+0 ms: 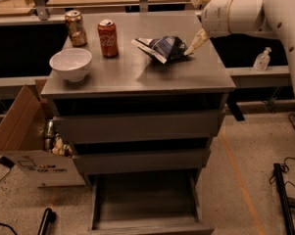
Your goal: Pick blue chip bag from bottom drawer and place on counter
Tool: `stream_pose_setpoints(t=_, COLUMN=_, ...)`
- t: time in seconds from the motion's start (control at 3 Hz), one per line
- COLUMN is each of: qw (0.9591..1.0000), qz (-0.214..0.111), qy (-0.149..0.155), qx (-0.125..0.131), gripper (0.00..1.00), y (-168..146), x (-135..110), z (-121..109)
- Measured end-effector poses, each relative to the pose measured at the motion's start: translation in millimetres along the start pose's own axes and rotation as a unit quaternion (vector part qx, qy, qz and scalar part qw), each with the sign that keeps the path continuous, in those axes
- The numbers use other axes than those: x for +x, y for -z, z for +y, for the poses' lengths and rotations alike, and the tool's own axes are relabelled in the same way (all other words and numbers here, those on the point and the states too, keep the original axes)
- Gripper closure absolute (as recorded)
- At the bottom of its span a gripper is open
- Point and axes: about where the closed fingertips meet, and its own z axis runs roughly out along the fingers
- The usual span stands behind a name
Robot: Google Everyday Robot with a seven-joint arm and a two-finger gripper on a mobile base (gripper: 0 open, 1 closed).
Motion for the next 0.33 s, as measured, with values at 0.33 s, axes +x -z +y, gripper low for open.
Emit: stream_pose_setpoints(t=0.33, qw=1.0, qz=0.003, qy=-0.001, qx=0.0, gripper=0.0, y=4.2, x=2.0, z=1.3)
